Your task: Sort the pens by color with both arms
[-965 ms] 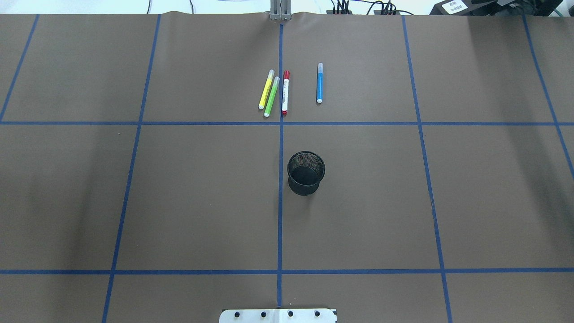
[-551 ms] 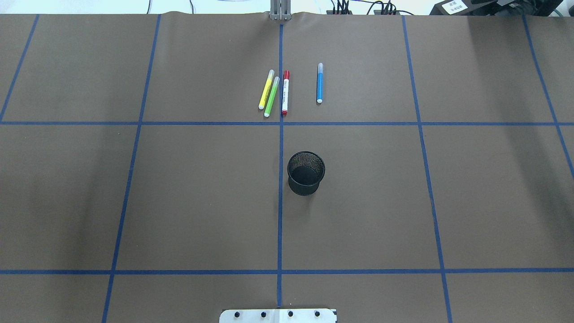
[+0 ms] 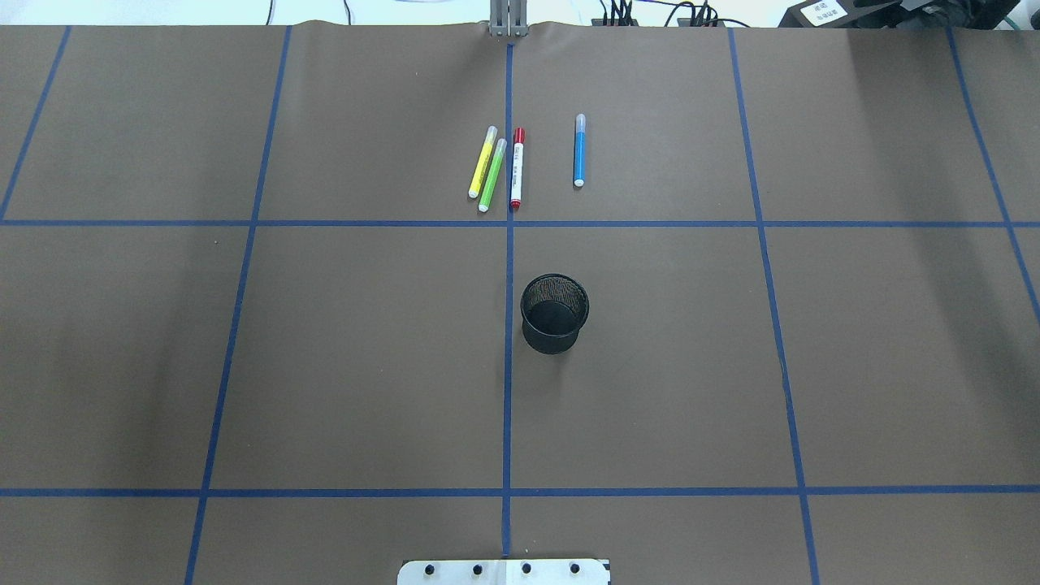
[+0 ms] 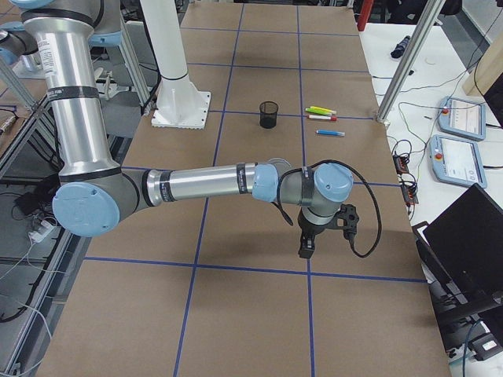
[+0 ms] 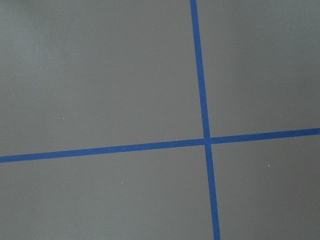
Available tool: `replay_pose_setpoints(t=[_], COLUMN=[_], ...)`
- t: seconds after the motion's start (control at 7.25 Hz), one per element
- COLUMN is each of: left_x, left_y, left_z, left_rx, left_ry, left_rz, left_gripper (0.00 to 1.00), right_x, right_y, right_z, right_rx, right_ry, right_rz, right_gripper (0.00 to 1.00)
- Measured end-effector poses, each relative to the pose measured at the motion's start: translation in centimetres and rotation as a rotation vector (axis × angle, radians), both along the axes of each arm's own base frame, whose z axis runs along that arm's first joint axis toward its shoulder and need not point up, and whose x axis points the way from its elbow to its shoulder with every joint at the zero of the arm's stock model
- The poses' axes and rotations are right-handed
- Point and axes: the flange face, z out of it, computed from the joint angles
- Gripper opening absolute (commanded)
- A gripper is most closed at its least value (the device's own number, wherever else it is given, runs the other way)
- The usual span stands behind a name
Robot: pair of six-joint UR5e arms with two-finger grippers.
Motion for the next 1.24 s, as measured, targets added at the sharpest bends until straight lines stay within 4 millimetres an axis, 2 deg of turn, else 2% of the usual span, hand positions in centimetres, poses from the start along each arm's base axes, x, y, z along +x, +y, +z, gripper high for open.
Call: replay_pose_setpoints(t=[1.24], left_x=[0.08], left_y=[0.63], left_z=[0.99], left_rx=[-0.012], left_ry=[0.002], left_rz=[0.001], left_gripper=[1.00], right_x=[-0.19], right_y=[-0.43], right_z=[-1.18], right_rx=[-0.005], right_ry=[0.006], right_rz=[-0.004], right_gripper=[1.00])
